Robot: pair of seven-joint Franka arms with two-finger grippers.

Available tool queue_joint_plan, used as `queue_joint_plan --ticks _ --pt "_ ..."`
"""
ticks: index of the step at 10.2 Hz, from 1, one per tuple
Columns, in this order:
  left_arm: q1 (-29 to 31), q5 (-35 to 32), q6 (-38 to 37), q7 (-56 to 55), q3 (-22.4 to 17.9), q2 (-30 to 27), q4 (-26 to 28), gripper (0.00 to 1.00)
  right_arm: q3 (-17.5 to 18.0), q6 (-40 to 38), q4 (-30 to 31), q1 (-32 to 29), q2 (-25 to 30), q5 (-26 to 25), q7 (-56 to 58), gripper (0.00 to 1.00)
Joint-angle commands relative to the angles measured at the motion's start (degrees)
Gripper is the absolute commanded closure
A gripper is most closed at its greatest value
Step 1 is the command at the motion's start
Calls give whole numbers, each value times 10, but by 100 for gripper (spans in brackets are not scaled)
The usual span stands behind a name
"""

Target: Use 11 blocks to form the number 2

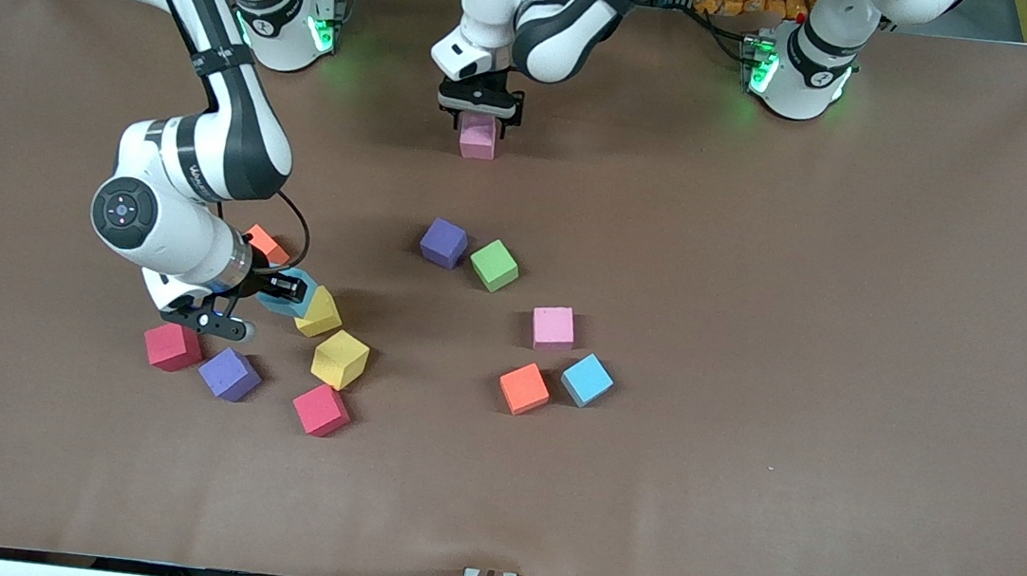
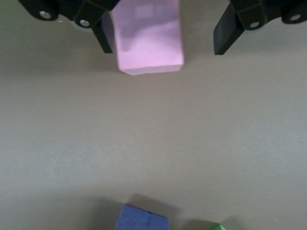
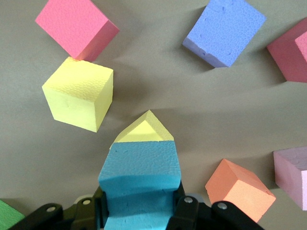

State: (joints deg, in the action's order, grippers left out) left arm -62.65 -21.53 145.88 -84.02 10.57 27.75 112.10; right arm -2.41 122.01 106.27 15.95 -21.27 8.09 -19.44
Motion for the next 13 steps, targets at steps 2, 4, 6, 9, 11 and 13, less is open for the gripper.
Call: queue_joint_plan --ticks 2,4,6,9,11,13 --pt "81 6 -3 62 46 -86 79 8 -2 -3 24 22 11 10 -10 100" --pt "173 38 -4 151 94 -118 101 7 -2 -10 23 35 14 10 -32 100" --pt "269 74 -35 287 129 -119 97 4 -2 -10 25 61 14 10 -57 100" --pt "360 104 -36 454 127 -92 84 6 -2 -7 35 142 13 10 -115 100" --pt "390 103 -38 494 125 -54 39 6 -2 -2 32 210 11 10 -168 100" --pt "419 97 -40 504 123 -21 -9 6 -2 -2 28 294 6 9 -184 100"
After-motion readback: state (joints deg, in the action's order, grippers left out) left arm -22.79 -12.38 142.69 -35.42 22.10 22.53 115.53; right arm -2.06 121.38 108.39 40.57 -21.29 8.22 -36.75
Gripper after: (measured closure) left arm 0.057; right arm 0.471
